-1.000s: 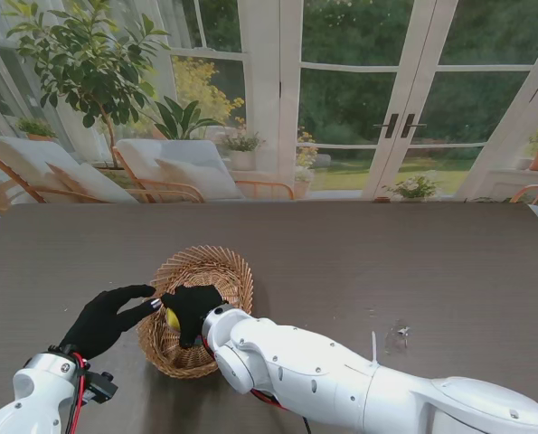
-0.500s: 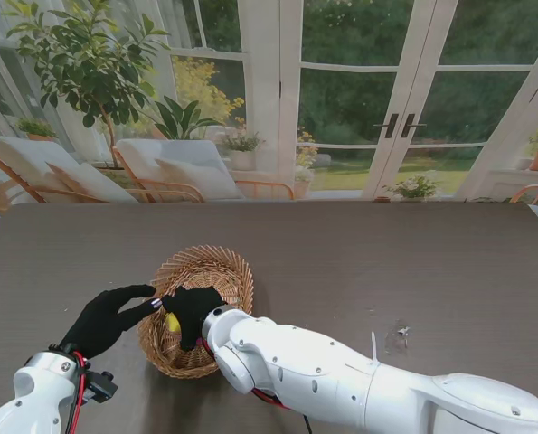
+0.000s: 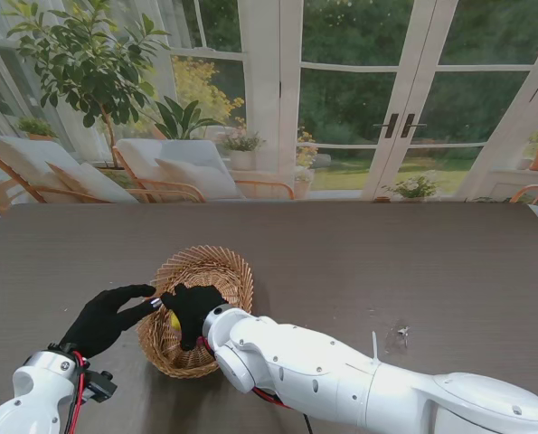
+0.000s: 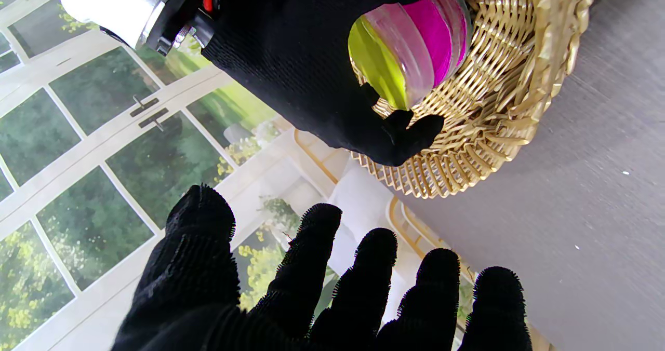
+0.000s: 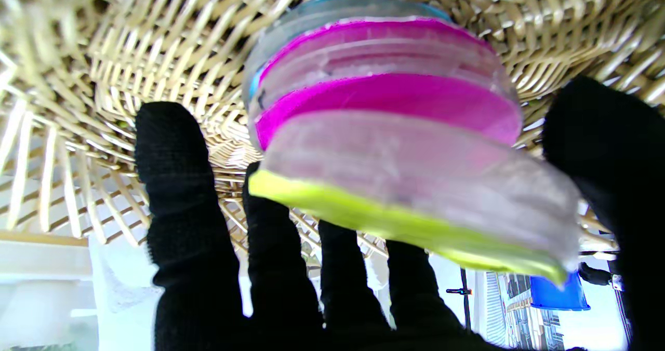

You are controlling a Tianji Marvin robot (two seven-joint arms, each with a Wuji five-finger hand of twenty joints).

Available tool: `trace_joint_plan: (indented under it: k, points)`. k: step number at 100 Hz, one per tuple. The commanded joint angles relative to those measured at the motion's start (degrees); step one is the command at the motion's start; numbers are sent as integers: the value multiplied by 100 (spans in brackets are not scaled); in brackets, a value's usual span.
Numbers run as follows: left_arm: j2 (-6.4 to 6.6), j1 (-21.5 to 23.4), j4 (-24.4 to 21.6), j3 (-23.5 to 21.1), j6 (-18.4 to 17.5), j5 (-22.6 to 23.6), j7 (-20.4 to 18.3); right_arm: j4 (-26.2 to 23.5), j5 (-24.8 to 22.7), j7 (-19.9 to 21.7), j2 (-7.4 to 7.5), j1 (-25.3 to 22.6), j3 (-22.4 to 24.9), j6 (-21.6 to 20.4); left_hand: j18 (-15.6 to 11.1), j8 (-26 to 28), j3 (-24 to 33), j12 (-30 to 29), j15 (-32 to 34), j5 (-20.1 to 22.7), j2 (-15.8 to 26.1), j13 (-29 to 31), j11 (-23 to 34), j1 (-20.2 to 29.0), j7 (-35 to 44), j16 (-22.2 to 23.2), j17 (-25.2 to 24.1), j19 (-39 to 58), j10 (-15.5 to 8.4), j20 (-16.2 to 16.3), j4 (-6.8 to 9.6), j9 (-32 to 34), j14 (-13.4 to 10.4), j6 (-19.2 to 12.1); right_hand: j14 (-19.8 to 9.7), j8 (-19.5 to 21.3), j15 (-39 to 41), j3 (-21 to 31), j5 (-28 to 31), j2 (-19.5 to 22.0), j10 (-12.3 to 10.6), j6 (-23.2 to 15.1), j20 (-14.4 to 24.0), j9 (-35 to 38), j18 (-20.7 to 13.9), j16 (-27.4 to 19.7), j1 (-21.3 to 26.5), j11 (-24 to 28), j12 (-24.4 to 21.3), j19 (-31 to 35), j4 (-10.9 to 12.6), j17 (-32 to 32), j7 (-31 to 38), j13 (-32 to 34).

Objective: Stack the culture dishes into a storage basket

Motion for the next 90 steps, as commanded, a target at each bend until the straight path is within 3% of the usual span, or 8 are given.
trace_joint_plan:
  k: [1,29,56,72,90]
  points:
    - [-5,34,-61,4,21,-21,-119,-4,-16,36,-23,-39,4,-39,-5,-11,-105,12,-5,2,217,89,5,-10,-28,44,-37,48,-36,66,16,-101,-39,-81,116,-151,-147,29,-227,-86,157,106,171,-307,115,-74,-295,-73,-127,-206,4,-2876,-62,-266]
    - [-6,52,-82,3,13,-10,-109,27,-111,-58,-43,-31,-11,-72,-9,-10,-101,11,-5,9,212,90,3,-2,-25,44,-39,47,-35,66,18,-104,-46,-81,193,-362,-482,146,-356,-321,254,509,27,-690,152,-319,-667,-144,-275,-531,-147,-3130,-377,-596]
    - [-6,49,-76,10,1,-4,-101,-3,-110,-197,-19,-81,61,-110,-12,-11,-102,11,-8,-1,211,85,3,-2,-29,43,-37,48,-30,67,17,-106,-35,-77,194,-363,-504,171,-345,-260,251,537,-28,-711,212,-366,-898,-121,-308,-610,-213,-3173,-392,-620]
    - [-7,43,-66,21,-54,17,-80,-446,-128,-230,219,-181,245,-36,-6,-13,-105,8,-11,-17,208,80,-1,-9,-35,40,-41,46,-40,66,16,-118,-51,-83,220,-316,-521,21,-340,77,251,437,-52,-694,282,-387,-947,-112,-329,-658,-200,-3201,-269,-615]
    - [-17,31,-46,40,-162,16,-10,-1111,-211,-127,549,-295,504,143,-9,-26,-107,5,-20,-94,206,57,-3,-16,-67,35,-49,42,-41,64,15,-128,-54,-115,241,-281,-575,-437,-328,833,264,351,-67,-541,330,-418,-933,-133,-362,-704,-87,-3188,-124,-551]
